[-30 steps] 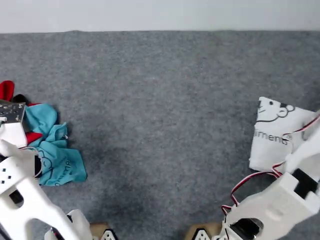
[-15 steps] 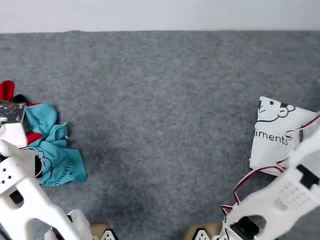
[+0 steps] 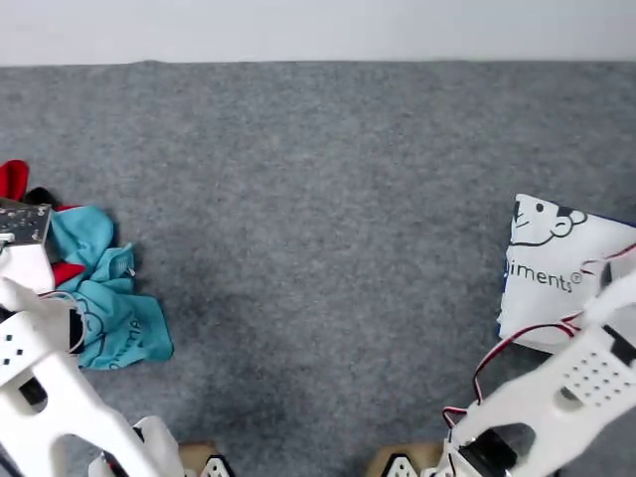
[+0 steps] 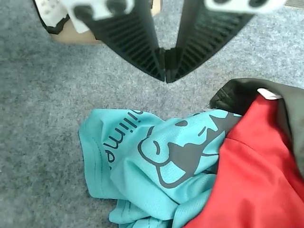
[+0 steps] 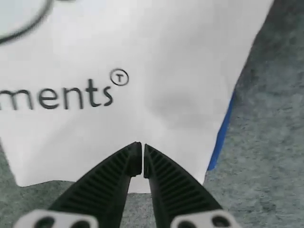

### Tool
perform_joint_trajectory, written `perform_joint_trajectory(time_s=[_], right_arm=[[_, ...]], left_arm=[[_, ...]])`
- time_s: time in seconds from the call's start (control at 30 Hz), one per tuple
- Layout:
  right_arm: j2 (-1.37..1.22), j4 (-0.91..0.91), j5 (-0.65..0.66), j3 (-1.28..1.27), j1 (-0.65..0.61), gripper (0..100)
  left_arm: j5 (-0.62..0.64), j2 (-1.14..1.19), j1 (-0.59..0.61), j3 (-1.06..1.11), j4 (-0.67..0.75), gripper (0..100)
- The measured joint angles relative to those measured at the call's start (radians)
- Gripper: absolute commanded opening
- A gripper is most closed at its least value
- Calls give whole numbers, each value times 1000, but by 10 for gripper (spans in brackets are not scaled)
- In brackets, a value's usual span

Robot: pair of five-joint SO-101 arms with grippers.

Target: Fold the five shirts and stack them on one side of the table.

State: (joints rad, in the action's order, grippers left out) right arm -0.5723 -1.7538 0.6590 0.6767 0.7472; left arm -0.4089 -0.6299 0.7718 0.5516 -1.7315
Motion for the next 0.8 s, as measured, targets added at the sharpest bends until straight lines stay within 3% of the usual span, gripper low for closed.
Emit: perform_joint_trajectory(time_s=[0.33,0.5,0.8], right_arm=[[127,0,-2,-356,-178,9],[127,77,-68,-537,-249,9],[322,3,-114,-494,-315,9]], left_arm=[[0,0,0,-57,0,6],[0,0,0,-57,0,6],[0,0,0,-129,0,6]])
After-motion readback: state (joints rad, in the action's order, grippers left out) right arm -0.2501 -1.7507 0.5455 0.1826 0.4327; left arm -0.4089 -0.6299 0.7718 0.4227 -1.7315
